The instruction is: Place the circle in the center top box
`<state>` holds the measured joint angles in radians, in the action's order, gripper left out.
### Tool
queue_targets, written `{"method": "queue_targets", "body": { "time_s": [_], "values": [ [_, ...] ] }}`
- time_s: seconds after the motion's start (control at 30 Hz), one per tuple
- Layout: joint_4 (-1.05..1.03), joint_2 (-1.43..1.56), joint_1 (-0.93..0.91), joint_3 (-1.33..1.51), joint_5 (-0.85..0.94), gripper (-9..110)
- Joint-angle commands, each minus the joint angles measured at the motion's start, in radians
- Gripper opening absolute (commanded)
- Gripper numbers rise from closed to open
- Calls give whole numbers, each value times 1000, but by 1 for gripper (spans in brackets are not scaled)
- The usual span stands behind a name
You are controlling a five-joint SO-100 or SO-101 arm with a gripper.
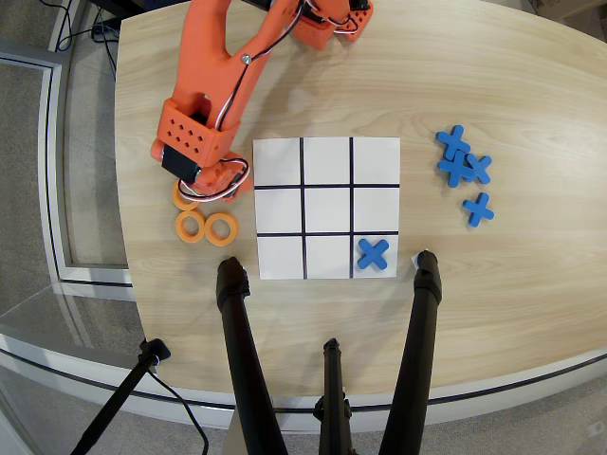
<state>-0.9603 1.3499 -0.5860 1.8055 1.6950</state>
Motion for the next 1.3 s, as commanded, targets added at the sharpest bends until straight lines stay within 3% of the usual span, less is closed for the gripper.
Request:
{"method": "queue_targets", "body": {
  "time_s": [0.0, 0.17, 0.63, 0.9, 1.07, 1.27],
  "values": [
    [-52, 14, -26, -29, 15, 16],
    [-54, 8, -58, -40, 35, 15],
    [-55, 8, -103, -11, 81, 0],
    [-74, 35, -118, 12, 100, 0],
    [-173, 106, -107, -38, 95, 0],
    [-436, 164, -29, -272, 20, 0]
  ]
}}
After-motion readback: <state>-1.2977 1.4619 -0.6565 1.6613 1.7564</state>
